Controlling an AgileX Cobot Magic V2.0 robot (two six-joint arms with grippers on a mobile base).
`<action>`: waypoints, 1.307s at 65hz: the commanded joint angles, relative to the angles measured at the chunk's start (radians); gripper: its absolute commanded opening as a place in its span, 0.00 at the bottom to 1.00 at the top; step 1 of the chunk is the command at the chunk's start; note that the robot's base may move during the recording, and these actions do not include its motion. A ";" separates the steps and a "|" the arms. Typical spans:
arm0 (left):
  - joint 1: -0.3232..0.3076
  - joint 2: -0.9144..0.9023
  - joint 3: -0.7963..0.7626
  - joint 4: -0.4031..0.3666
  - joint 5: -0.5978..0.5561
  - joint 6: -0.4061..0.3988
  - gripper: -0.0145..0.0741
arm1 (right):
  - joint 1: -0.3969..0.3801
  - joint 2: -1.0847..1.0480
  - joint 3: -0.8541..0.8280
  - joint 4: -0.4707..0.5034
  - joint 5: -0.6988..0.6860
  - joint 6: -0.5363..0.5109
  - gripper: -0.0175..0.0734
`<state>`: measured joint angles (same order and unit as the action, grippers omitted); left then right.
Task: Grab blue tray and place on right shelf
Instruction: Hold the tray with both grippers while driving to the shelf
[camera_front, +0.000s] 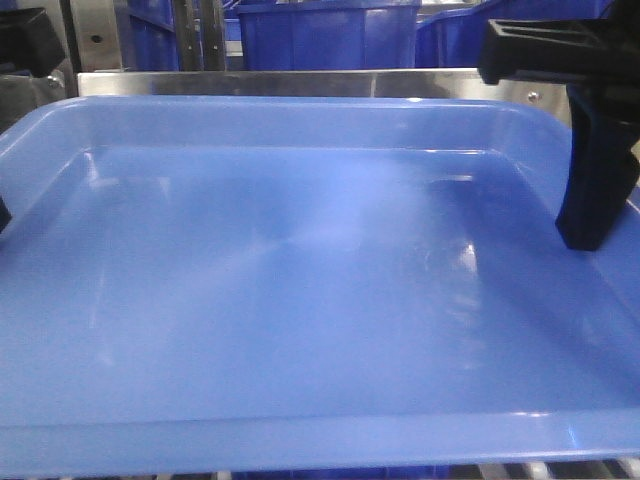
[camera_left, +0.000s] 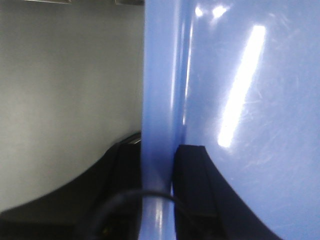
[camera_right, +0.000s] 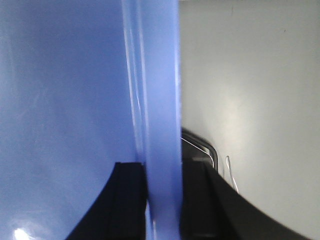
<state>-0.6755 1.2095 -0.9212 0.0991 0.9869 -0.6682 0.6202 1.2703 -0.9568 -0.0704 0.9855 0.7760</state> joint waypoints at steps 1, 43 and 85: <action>-0.011 -0.022 -0.028 0.002 -0.021 -0.010 0.23 | -0.002 -0.025 -0.023 -0.025 -0.027 0.008 0.46; -0.011 -0.022 -0.028 0.002 -0.021 -0.010 0.23 | -0.002 -0.025 -0.023 -0.025 -0.028 0.008 0.46; -0.011 -0.022 -0.028 0.002 -0.021 -0.010 0.23 | -0.002 -0.025 -0.023 -0.025 -0.028 0.008 0.46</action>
<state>-0.6755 1.2095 -0.9212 0.0991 0.9869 -0.6682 0.6202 1.2703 -0.9568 -0.0704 0.9855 0.7760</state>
